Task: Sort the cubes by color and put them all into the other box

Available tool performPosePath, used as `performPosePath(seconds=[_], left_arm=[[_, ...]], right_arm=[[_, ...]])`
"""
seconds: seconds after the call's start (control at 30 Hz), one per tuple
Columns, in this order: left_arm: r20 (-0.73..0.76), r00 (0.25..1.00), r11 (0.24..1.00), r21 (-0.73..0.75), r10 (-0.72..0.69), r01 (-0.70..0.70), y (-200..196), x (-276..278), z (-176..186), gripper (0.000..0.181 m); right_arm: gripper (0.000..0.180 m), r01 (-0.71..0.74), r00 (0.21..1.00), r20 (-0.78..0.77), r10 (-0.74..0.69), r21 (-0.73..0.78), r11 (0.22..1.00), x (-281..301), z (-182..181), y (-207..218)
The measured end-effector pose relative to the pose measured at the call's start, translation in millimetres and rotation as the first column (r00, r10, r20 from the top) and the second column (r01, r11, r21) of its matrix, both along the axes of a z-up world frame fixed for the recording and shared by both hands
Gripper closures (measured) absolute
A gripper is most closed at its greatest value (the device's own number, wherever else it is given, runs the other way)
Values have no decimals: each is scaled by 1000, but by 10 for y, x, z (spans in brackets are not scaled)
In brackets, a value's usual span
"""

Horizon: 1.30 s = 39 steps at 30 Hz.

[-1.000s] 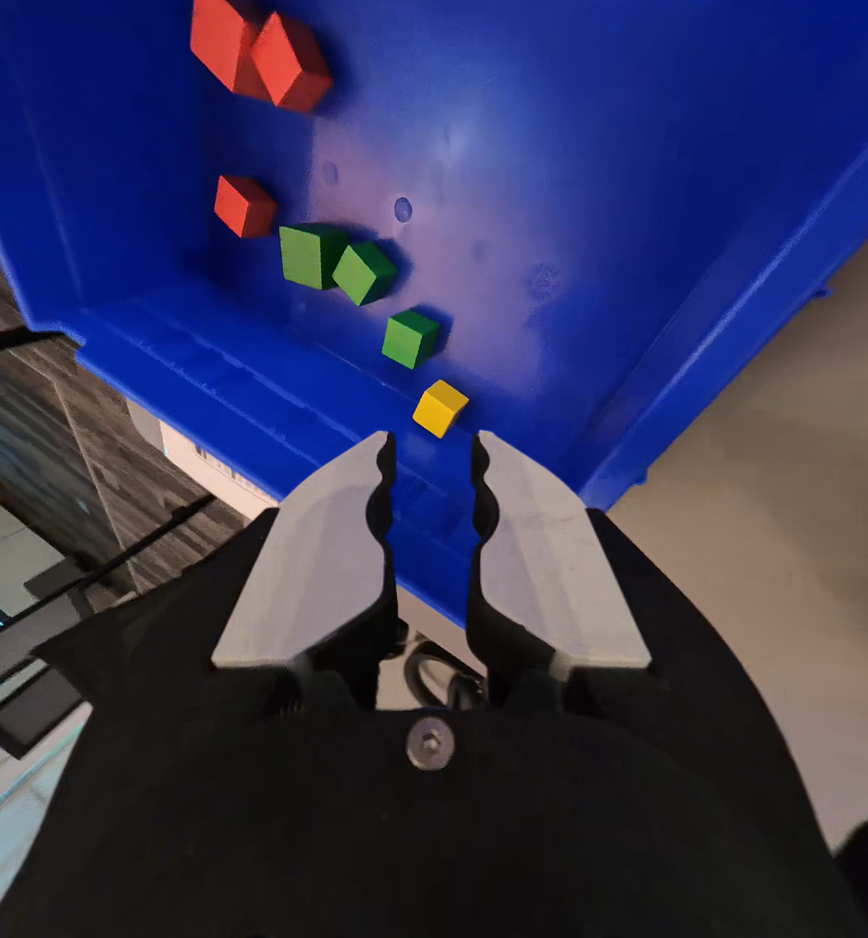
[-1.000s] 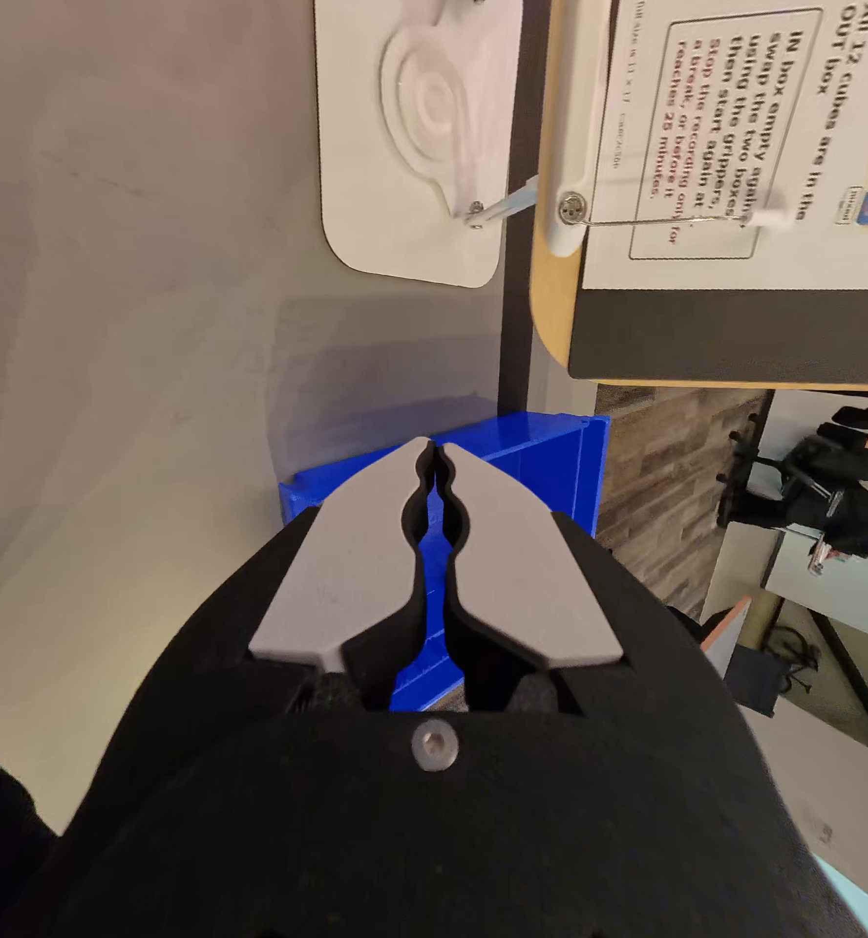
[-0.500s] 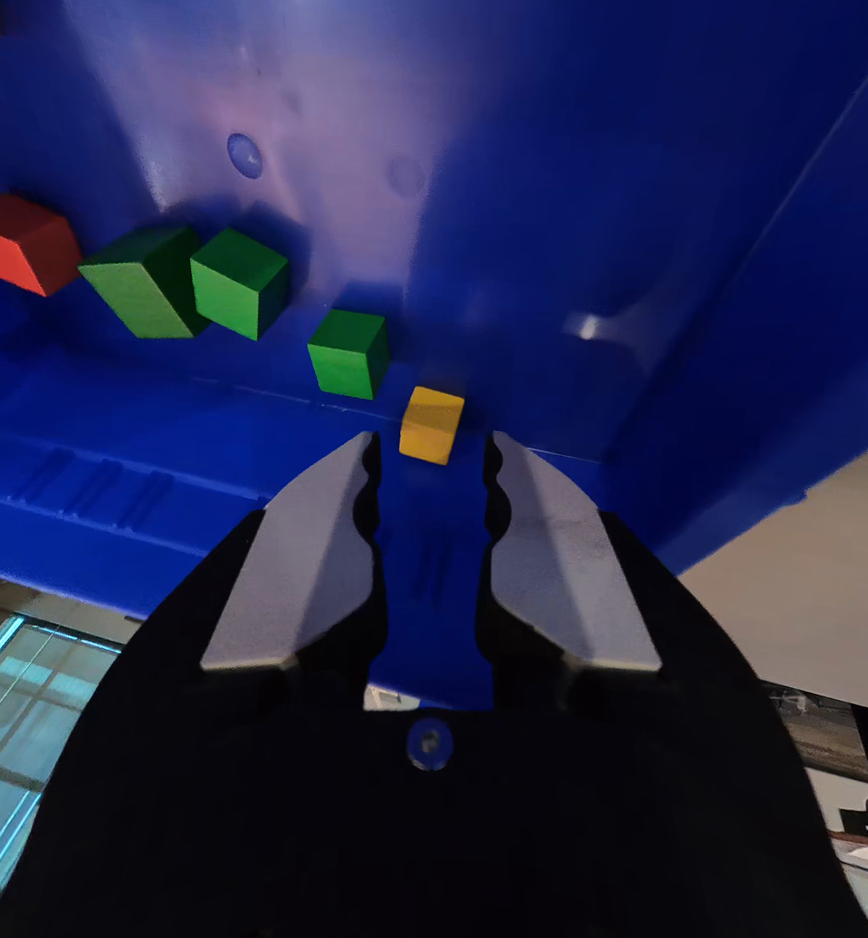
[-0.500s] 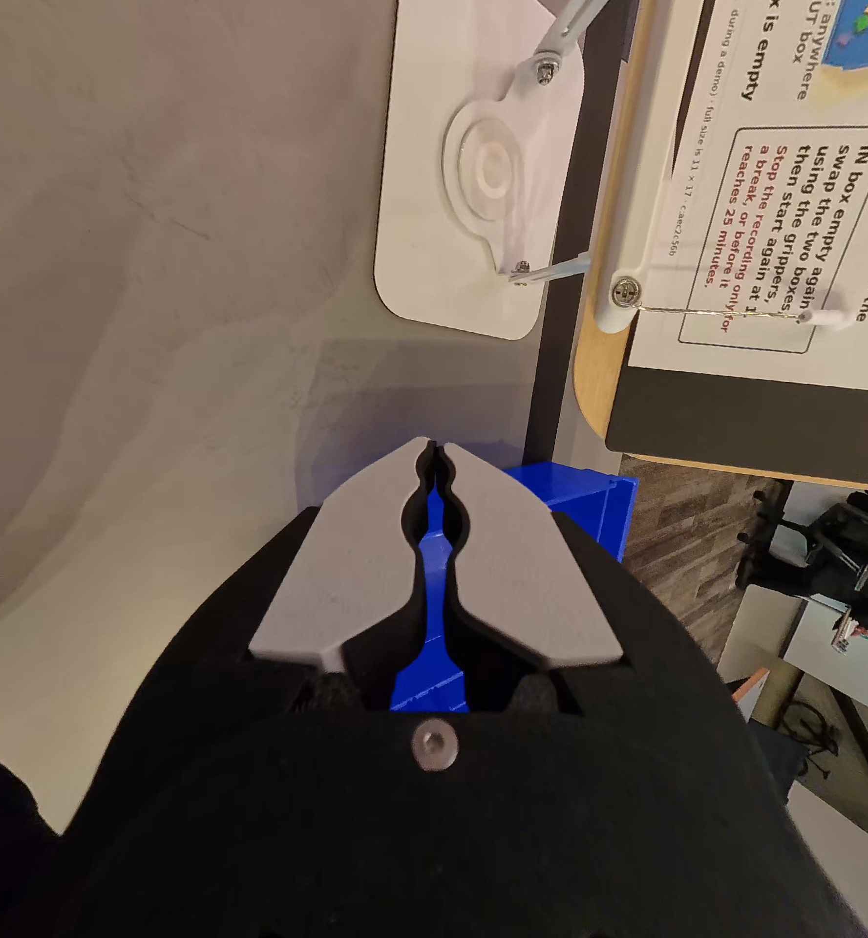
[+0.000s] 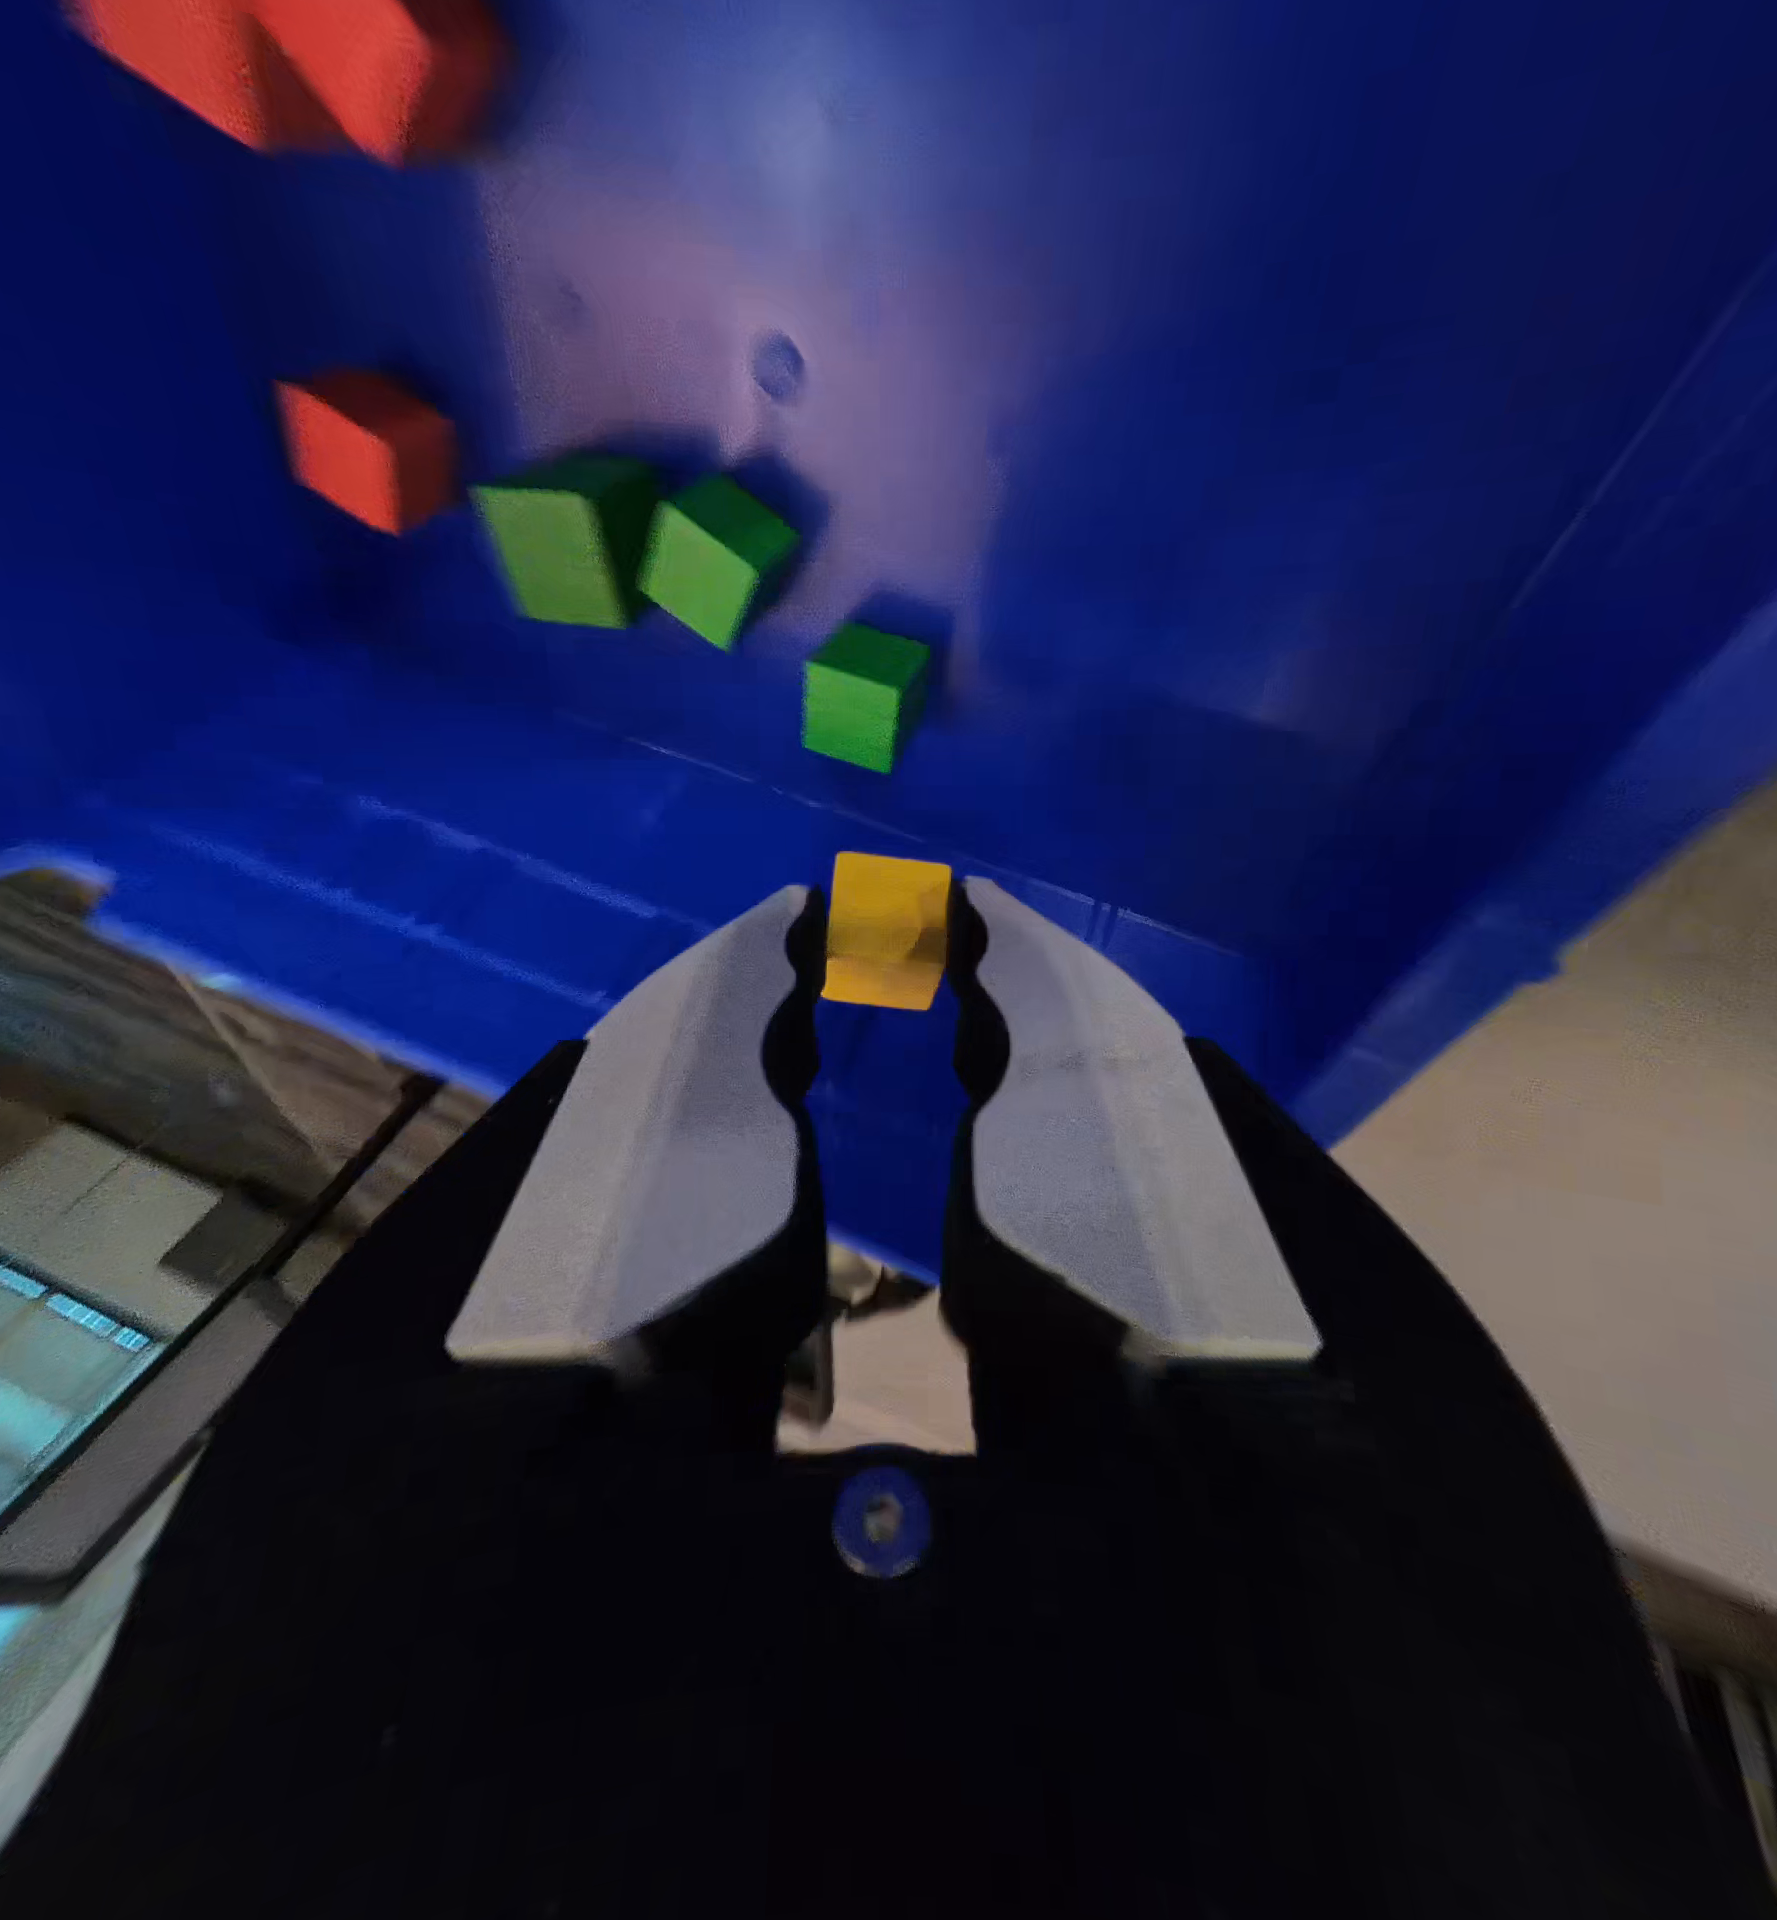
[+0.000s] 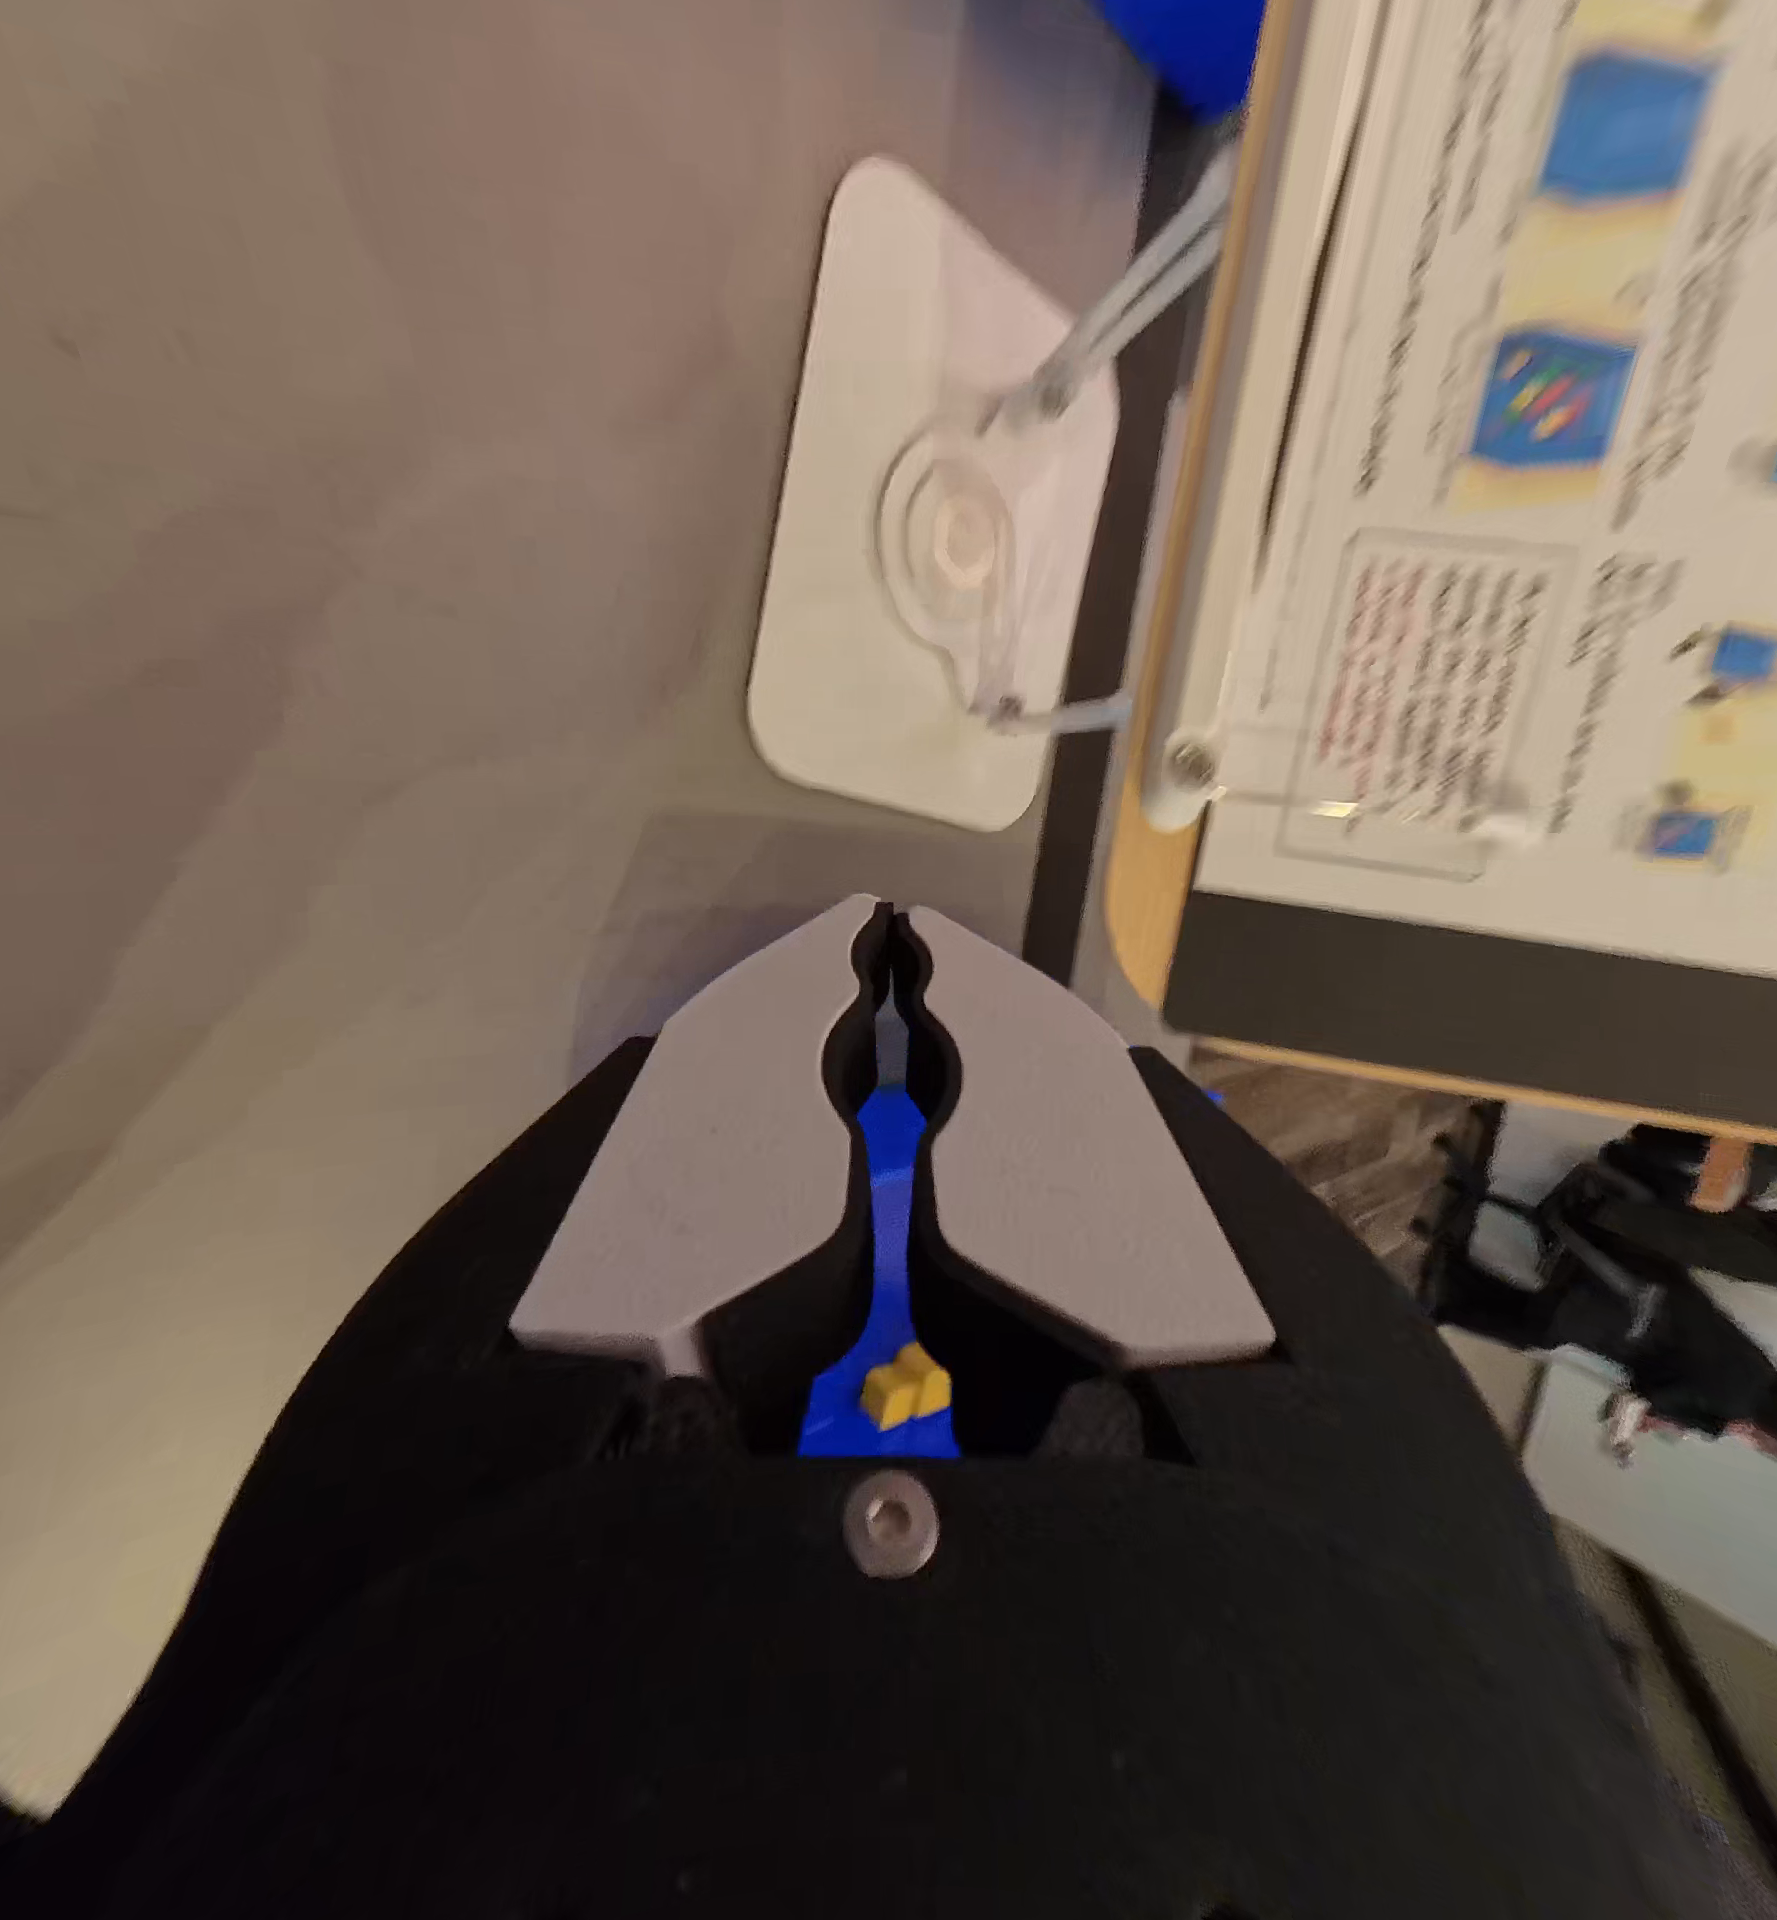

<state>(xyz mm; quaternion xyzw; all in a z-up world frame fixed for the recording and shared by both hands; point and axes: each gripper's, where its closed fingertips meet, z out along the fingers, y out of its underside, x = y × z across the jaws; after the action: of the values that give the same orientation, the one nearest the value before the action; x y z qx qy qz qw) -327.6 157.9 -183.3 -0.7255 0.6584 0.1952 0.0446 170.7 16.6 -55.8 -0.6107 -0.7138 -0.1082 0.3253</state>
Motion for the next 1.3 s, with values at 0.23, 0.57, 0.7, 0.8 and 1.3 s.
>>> performPosePath(seconds=[0.23,0.57,0.7,0.8,1.3], left_arm=[[664,744,996,71,-81,45,-493,1227,883,159],[987,49,900,-160,154,405,-1520,2859,1531,159],[975,3,838,-191,221,511,-1736,3176,1553,159],[968,47,795,-231,248,560,-1832,3317,1479,159],[933,109,682,-326,342,655,-1969,3431,1345,159]], right_arm=[[178,-207,939,-219,264,252,945,-874,341,-87],[127,-325,783,-311,539,534,781,-1745,208,-257],[130,-356,763,-283,581,566,743,-1766,156,-292],[134,-385,746,-277,605,562,732,-1739,137,-338],[157,-465,741,-243,626,487,739,-1782,19,-494]])
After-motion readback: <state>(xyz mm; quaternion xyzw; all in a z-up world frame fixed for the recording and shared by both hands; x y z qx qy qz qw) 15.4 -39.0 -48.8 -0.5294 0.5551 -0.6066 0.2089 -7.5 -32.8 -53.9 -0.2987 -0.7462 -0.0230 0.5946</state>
